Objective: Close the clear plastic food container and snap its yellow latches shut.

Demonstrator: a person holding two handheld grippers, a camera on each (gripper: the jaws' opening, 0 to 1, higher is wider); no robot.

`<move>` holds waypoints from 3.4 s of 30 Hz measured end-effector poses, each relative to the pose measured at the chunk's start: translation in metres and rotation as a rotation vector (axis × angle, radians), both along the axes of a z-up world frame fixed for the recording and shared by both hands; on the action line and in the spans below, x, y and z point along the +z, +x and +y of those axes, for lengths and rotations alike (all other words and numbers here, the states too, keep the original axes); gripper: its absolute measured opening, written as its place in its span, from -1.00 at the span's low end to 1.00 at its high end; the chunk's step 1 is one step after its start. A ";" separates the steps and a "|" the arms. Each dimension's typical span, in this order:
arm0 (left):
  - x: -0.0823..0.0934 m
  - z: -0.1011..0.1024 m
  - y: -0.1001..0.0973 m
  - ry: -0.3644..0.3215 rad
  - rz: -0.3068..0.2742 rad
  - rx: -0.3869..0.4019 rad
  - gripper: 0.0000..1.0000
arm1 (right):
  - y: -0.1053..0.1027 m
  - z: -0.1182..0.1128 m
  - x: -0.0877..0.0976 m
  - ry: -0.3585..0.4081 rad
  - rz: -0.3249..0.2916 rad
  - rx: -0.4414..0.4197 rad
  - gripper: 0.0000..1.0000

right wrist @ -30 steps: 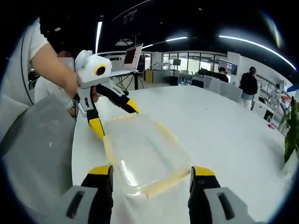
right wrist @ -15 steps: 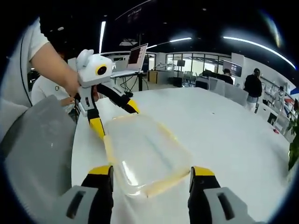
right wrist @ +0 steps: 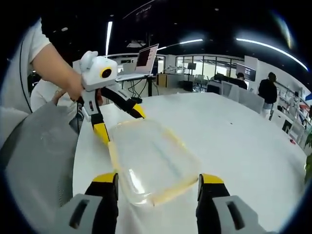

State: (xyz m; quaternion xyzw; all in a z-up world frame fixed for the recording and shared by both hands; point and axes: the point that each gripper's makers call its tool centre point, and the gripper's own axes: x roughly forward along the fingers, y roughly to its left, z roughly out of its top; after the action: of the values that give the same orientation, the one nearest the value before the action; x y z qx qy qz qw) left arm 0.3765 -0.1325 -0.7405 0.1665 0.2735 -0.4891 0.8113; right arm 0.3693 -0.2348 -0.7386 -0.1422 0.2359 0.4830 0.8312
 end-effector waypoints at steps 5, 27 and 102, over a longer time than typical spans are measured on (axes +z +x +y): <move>0.000 0.016 0.004 -0.001 0.000 0.005 0.28 | 0.004 0.014 0.000 -0.005 0.003 0.011 0.26; -0.001 0.029 0.052 -0.005 -0.004 0.018 0.27 | 0.051 0.028 0.000 -0.006 0.007 0.008 0.22; 0.065 0.030 0.044 -0.085 -0.070 0.115 0.98 | 0.050 0.023 0.058 0.084 -0.040 -0.068 0.98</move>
State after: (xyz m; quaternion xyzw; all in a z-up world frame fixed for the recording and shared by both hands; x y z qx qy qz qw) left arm 0.4201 -0.1027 -0.6751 0.1331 0.2332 -0.4467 0.8534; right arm 0.4193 -0.2120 -0.6802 -0.1088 0.2034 0.4610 0.8569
